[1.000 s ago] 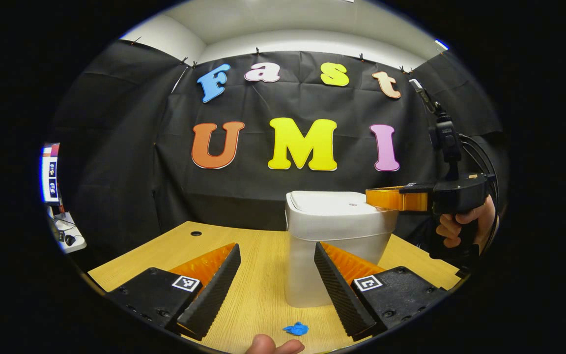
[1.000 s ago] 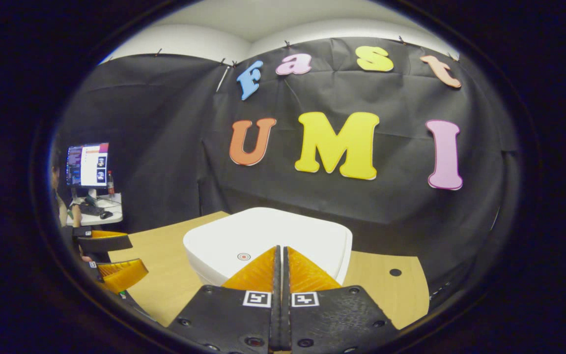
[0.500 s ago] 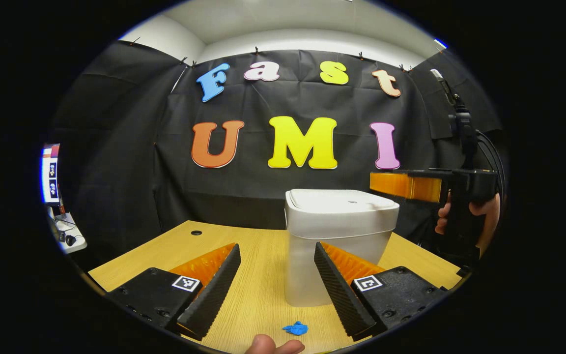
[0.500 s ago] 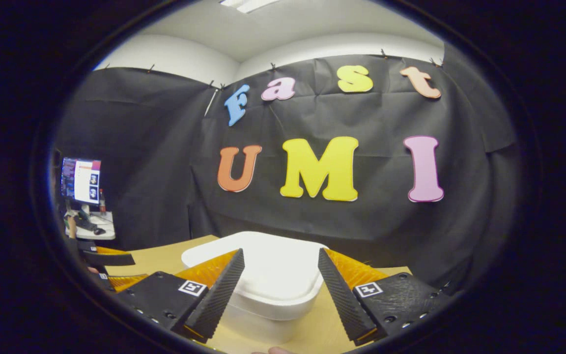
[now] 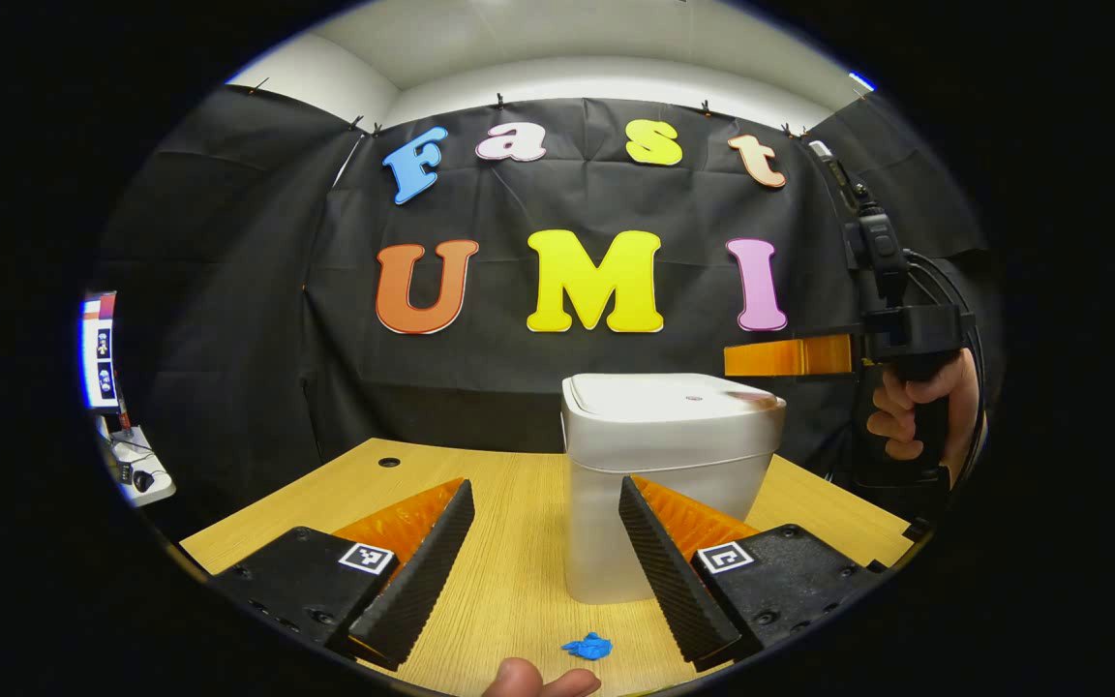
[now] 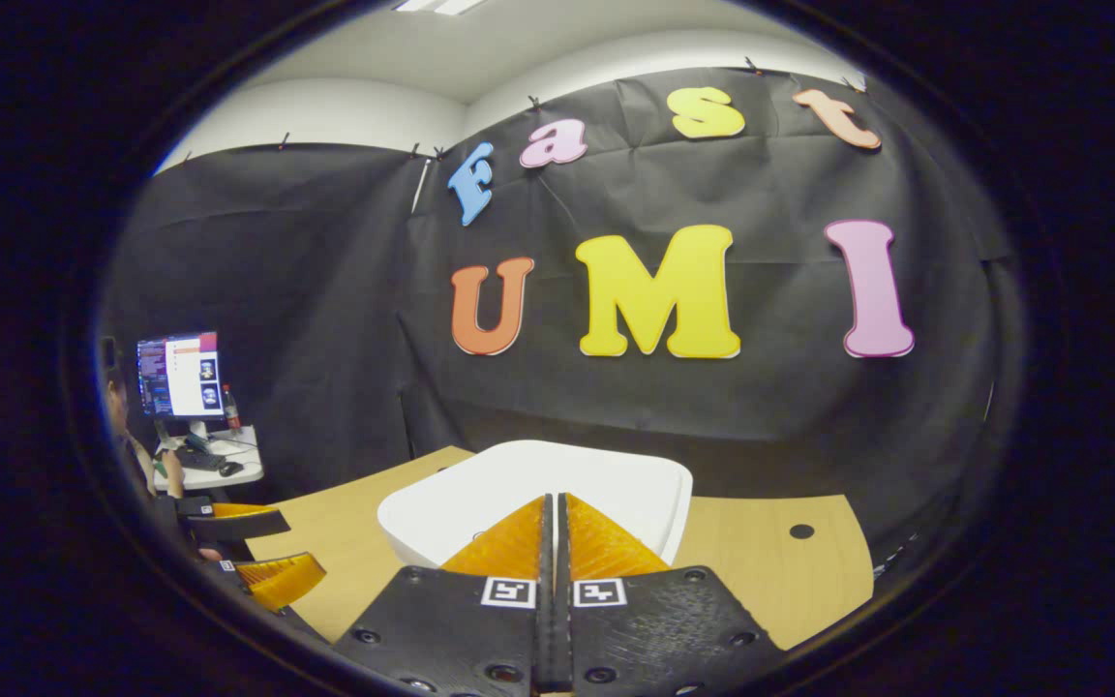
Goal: Press the lid of the desktop garbage bin to open it, pick up the crumpled paper on the desktop and throw it into the bin, then pick up the pop can on the desktop and drop it into the bin, and finally close the garbage bin lid.
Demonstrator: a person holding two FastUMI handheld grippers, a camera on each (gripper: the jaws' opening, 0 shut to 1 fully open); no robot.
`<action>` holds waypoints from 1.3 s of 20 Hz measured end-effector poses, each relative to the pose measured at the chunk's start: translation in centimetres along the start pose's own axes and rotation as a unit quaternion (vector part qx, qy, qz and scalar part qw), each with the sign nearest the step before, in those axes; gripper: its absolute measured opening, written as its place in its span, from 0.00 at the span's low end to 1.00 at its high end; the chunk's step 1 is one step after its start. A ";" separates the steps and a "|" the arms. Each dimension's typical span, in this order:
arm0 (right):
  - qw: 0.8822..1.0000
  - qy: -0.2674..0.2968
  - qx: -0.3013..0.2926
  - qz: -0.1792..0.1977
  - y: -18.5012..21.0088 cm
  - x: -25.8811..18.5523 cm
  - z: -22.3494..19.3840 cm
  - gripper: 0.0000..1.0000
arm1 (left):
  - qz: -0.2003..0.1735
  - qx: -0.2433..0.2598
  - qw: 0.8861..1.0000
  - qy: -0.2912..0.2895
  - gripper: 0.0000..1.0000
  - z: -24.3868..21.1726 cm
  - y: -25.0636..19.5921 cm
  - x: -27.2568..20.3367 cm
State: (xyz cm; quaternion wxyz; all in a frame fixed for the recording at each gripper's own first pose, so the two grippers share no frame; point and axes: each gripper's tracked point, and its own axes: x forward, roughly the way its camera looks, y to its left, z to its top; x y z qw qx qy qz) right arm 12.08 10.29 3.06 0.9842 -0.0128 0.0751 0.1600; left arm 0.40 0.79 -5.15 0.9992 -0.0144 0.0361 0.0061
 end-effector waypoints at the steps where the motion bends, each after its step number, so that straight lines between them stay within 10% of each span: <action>1: 1.000 0.008 0.002 0.006 0.2 0.1 -0.3 0.00 | -0.001 -0.002 1.000 0.000 0.98 -0.1 0.1 0.1; 9: 0.992 0.112 -0.021 0.048 1.1 1.0 -2.1 0.01 | -0.007 -0.018 1.000 0.012 0.98 -0.9 0.2 0.2; 14: 0.998 0.019 -0.055 0.010 1.4 -1.2 1.4 0.00 | -0.011 -0.022 1.000 0.012 0.98 -1.0 -0.2 -0.2; 19: 0.992 -0.113 -0.056 -0.004 1.1 -4.4 6.1 0.81 | -0.010 -0.020 1.000 0.008 0.97 -0.7 -0.6 -0.6; 26: 0.992 -0.118 -0.042 0.000 1.8 -7.3 1.6 0.96 | -0.011 -0.018 1.000 0.011 0.97 -1.0 -1.2 -0.7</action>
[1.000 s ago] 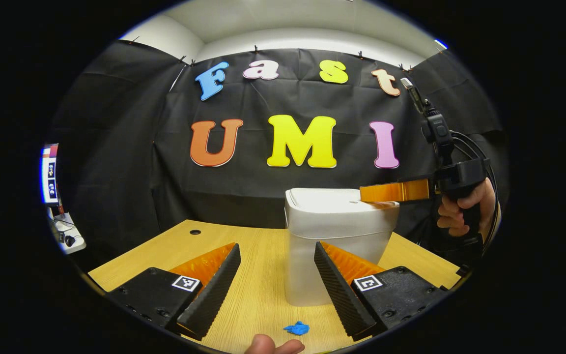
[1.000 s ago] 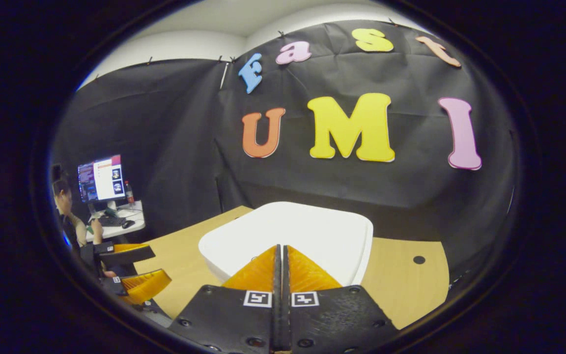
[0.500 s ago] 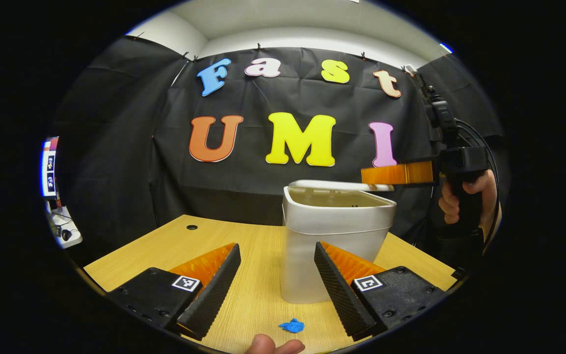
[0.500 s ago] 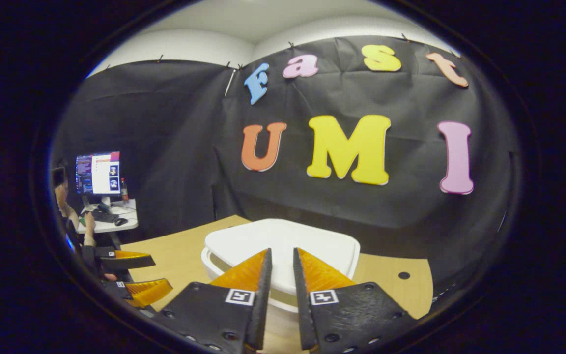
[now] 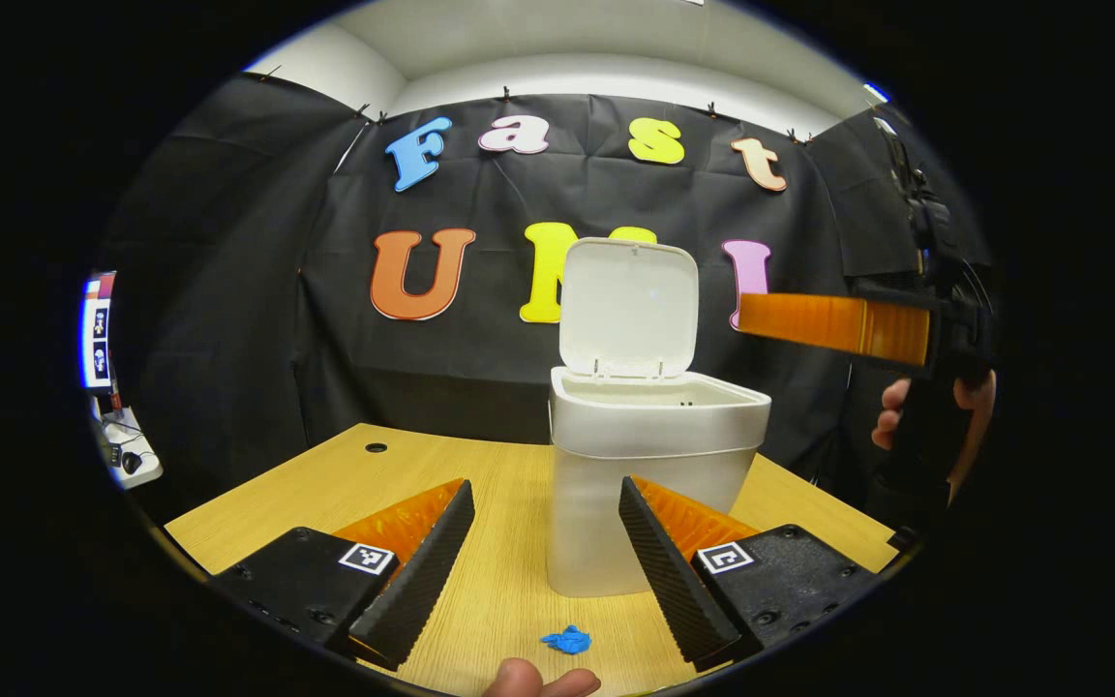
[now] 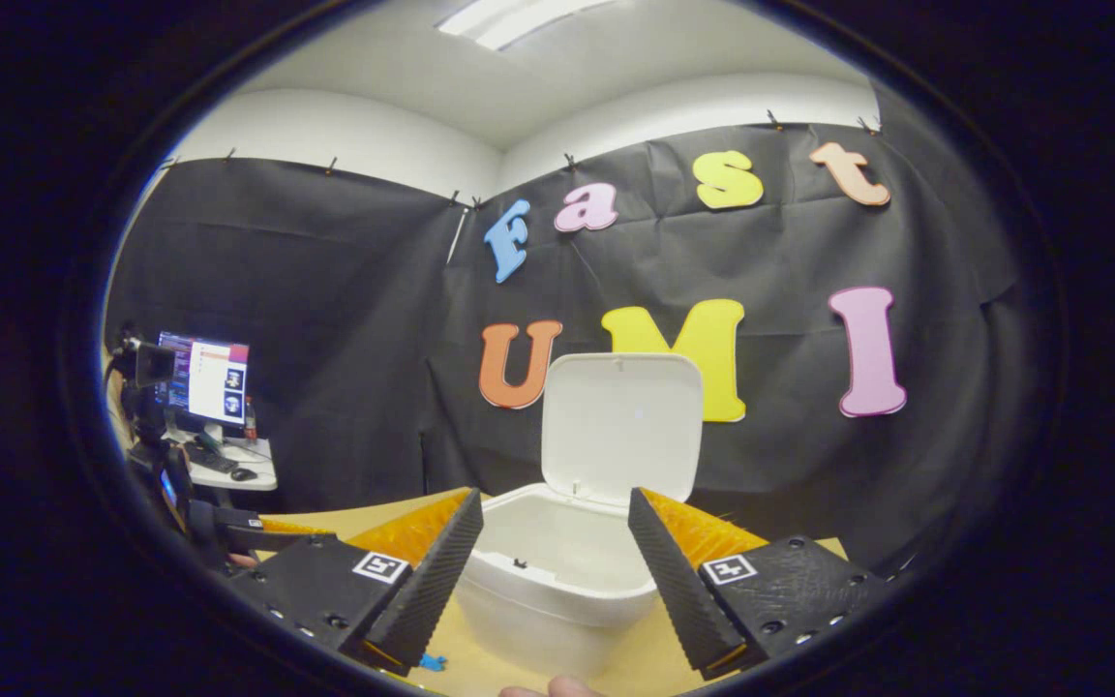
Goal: Press the lid of the desktop garbage bin to open it, pick up the crumpled paper on the desktop and throw it into the bin, then pick up the pop can on the desktop and drop it into the bin, and finally close the garbage bin lid.
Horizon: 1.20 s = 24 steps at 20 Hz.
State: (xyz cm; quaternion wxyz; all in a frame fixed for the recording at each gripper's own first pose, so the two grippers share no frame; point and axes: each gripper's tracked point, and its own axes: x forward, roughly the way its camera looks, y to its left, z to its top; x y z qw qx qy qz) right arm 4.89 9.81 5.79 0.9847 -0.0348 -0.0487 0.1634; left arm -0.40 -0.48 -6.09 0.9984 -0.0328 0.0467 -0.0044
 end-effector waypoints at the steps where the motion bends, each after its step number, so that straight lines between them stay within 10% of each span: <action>1: 1.000 0.003 -0.001 -0.010 -0.2 -0.6 -0.8 0.95 | 0.000 0.002 1.000 0.001 0.98 -0.2 0.0 0.0; 24: 0.993 0.092 0.041 -0.057 -1.7 -8.1 -14.6 0.95 | -0.022 -0.024 0.981 0.194 0.98 -17.6 -1.7 0.0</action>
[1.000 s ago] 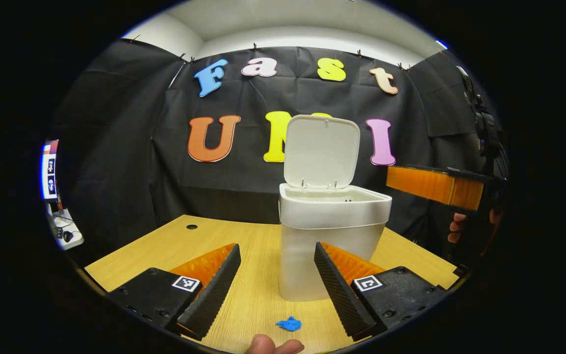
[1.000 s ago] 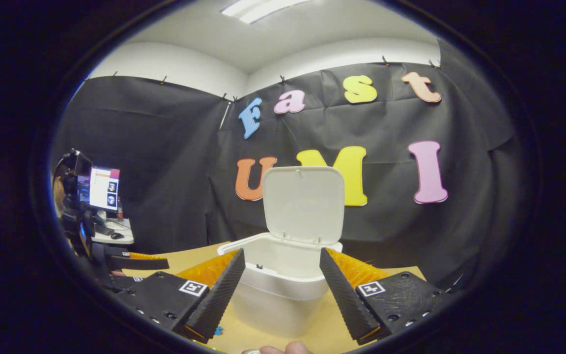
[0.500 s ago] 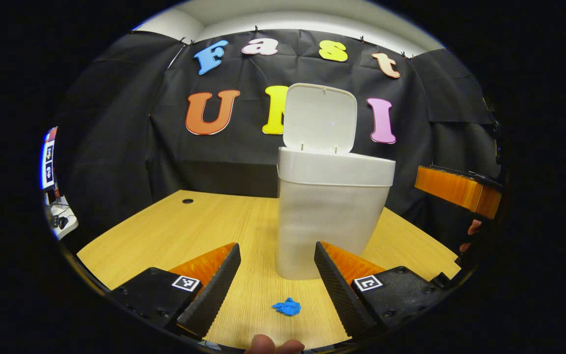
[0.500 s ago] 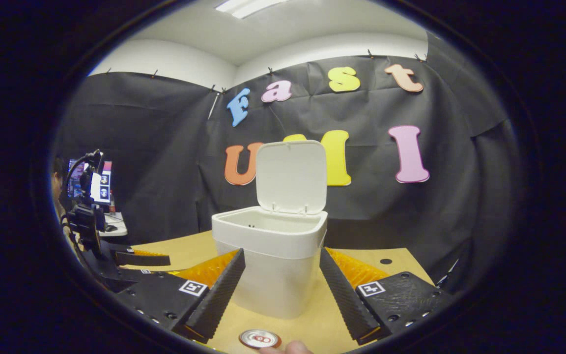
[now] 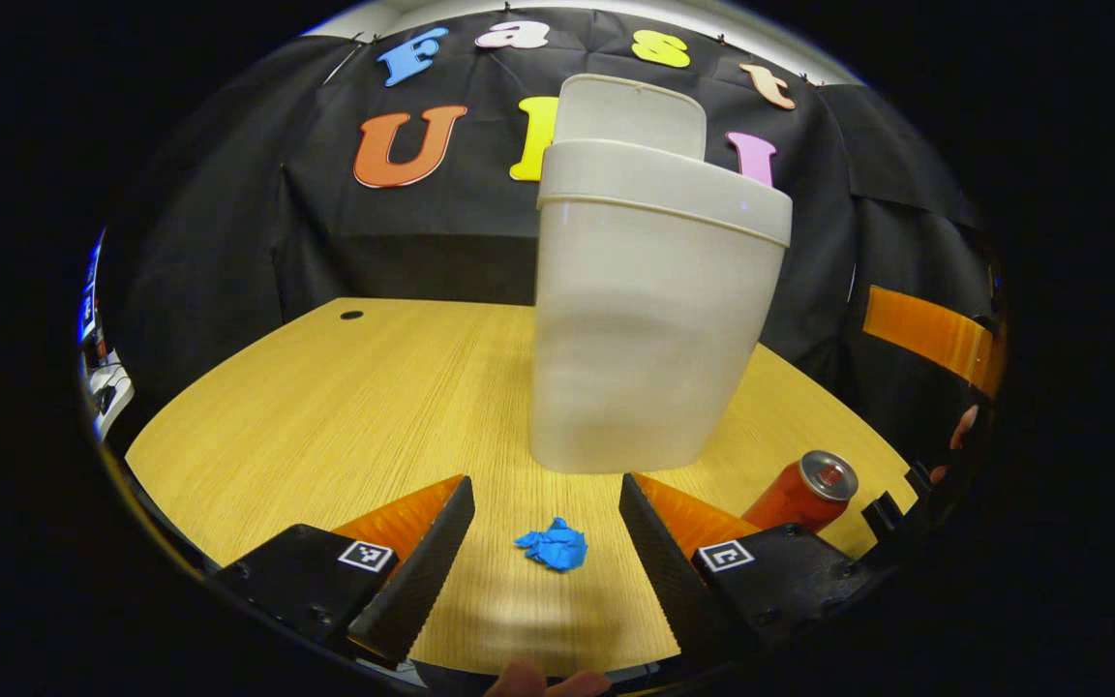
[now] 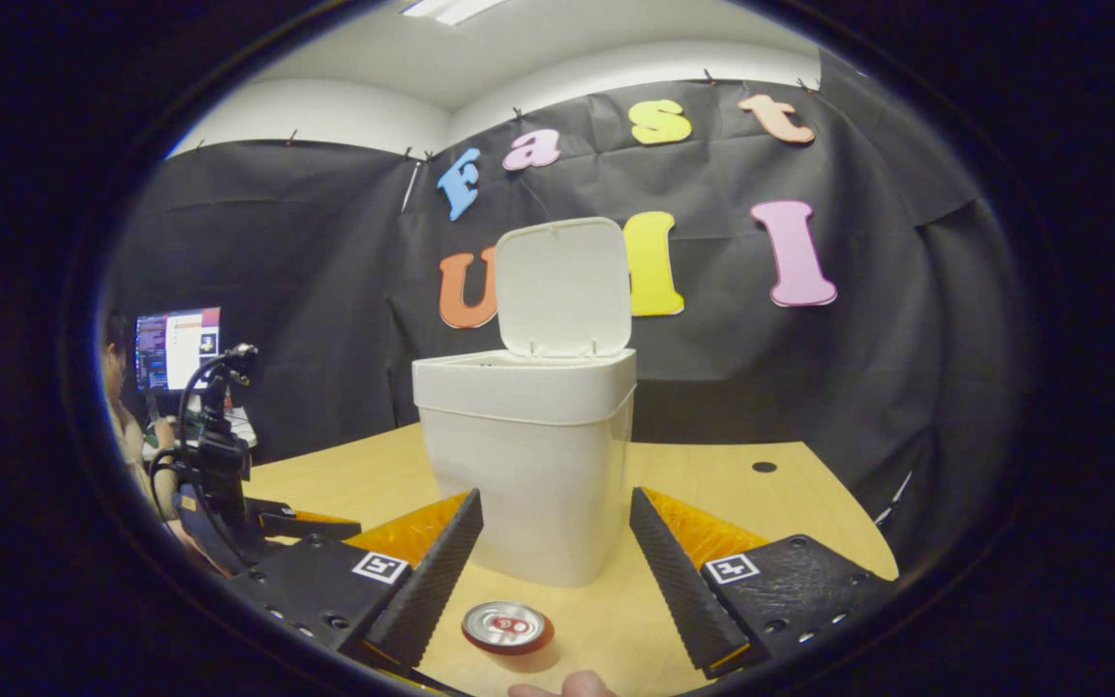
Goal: Press the lid of the desktop garbage bin to open it, pick up the crumpled paper on the desktop and throw it into the bin, then pick up the pop can on the desktop and drop it into the bin, and finally close the garbage bin lid.
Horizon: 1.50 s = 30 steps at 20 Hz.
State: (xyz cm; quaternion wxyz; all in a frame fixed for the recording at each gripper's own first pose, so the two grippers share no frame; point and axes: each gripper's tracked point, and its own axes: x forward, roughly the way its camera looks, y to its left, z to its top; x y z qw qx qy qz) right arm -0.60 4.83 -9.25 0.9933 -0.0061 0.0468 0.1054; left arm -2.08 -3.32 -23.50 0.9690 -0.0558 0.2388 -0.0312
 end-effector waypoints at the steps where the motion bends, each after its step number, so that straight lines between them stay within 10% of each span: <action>1: 1.000 0.006 0.003 0.001 0.0 0.0 -0.5 0.94 | 0.002 -0.002 1.000 0.012 0.98 -0.8 0.1 0.2; 16: 0.999 0.039 0.019 -0.003 -1.2 -0.6 -4.0 0.93 | 0.043 0.002 0.993 0.107 0.95 -5.5 1.9 2.6; 30: 0.999 0.025 0.047 -0.013 -1.9 -2.1 -4.0 0.96 | 0.076 0.013 0.989 0.130 0.36 -5.8 2.5 2.5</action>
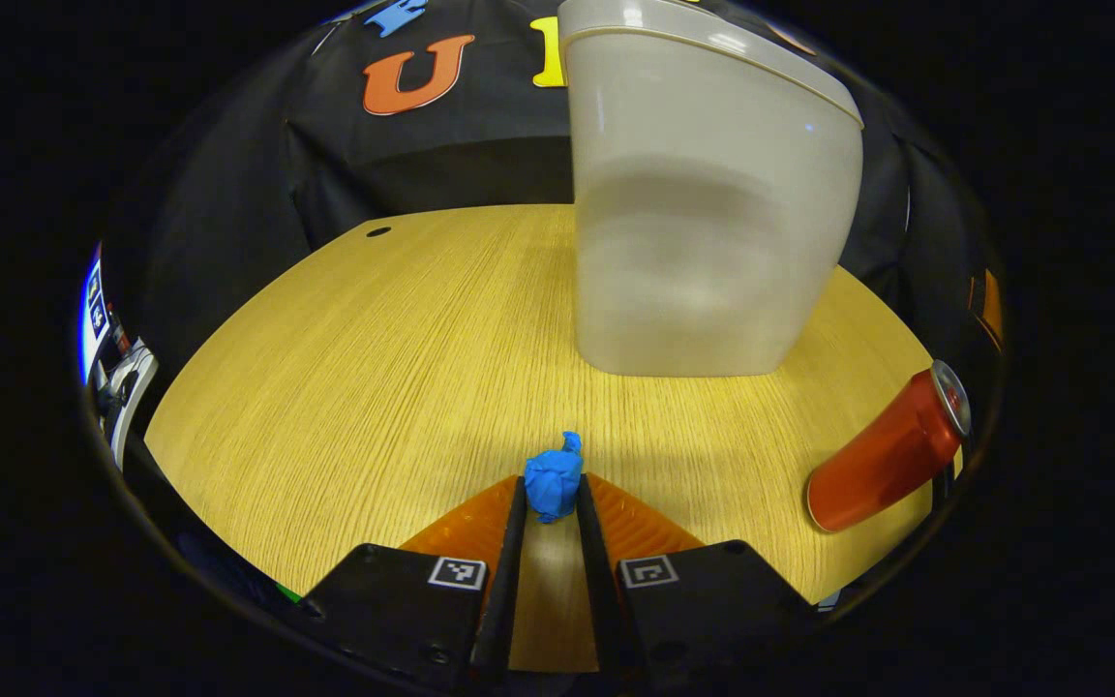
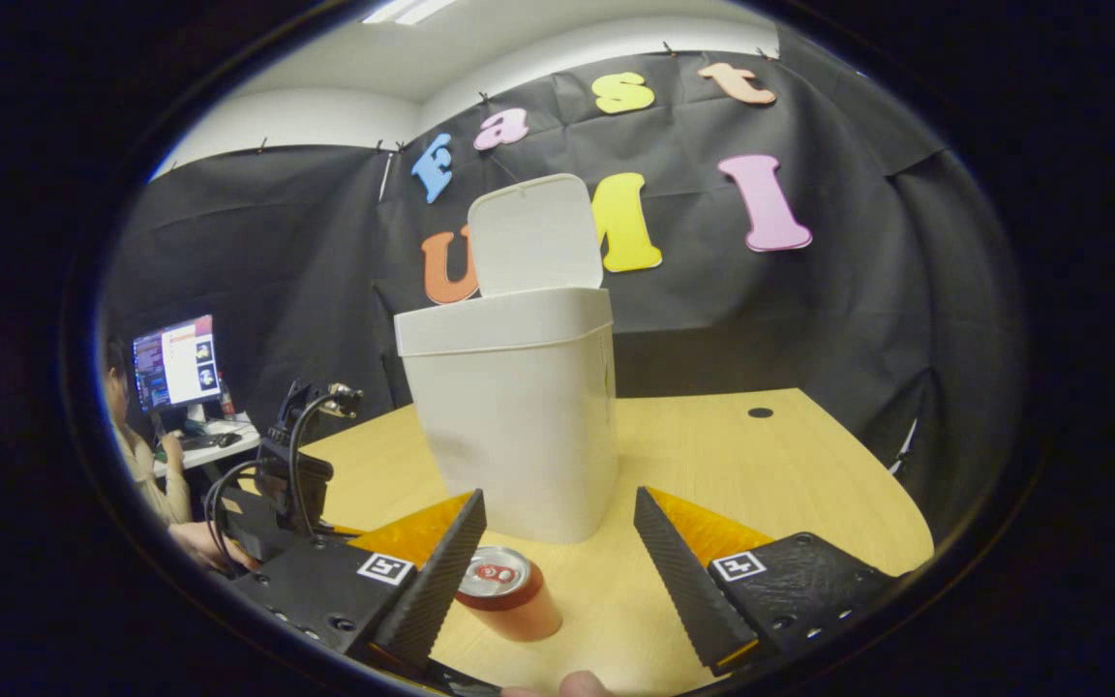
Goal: Press the lid of the desktop garbage bin to open it, pick up the crumpled paper on the desktop and throw it into the bin, then pick up the pop can on the desktop and drop it into the bin, and finally close the garbage bin lid.
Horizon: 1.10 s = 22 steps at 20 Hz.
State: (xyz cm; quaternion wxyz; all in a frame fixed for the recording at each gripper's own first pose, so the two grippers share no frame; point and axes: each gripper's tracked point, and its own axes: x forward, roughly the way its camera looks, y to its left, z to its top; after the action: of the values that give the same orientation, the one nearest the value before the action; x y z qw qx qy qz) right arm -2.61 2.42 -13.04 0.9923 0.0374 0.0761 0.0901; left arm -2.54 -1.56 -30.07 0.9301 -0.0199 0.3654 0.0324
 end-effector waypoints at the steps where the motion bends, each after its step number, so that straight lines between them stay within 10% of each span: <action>1: 1.000 -0.001 0.003 0.000 0.0 -0.1 0.0 0.96 | -0.004 -0.001 1.000 0.000 0.36 0.0 -0.3 -0.1; 22: 0.999 0.034 -0.025 -0.018 4.5 0.5 -4.7 0.96 | 0.007 -0.038 0.985 -0.169 0.35 9.5 1.1 -6.7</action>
State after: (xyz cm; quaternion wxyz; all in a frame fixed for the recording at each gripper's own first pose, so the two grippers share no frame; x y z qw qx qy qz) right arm -3.64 7.22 -17.35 0.9913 0.0082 0.1080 0.0751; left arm -1.08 -0.15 -18.51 0.9767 -0.0469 0.2019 0.0561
